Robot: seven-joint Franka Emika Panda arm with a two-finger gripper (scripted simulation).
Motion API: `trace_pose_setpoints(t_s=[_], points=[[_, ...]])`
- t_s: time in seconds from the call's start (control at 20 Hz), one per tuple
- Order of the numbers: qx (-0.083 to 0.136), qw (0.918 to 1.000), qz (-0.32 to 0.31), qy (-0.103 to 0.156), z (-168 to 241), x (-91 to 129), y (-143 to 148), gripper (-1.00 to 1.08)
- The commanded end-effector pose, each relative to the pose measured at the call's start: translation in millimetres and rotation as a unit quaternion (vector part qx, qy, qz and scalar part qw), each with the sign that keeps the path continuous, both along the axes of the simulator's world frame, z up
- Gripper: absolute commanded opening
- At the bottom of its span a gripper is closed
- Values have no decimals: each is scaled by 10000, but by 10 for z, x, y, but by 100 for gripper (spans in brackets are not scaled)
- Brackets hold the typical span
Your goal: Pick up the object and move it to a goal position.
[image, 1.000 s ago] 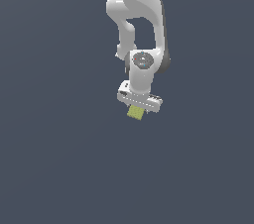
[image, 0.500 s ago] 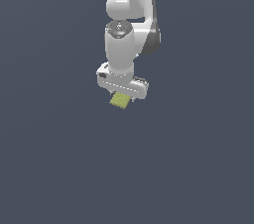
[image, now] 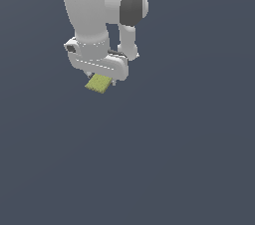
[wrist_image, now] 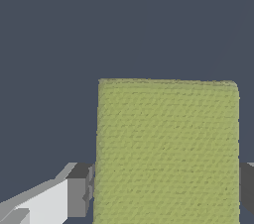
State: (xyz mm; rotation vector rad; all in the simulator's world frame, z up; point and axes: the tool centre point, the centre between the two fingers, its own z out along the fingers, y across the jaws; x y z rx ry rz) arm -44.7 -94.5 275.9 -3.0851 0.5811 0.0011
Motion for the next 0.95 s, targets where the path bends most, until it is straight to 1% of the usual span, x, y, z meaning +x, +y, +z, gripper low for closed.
trace_pose_setpoints(t_s=[0.0, 0.2, 0.45, 0.65, 0.9], points=[[-3, 10000, 3, -2, 249, 8, -172, -100], [-6, 10000, 4, -1, 553, 31, -391, -100], [-8, 10000, 4, -1, 809, 58, -579, -100], [-11, 10000, 5, -1, 924, 75, -662, -100], [-11, 10000, 5, -1, 971, 83, -698, -100]])
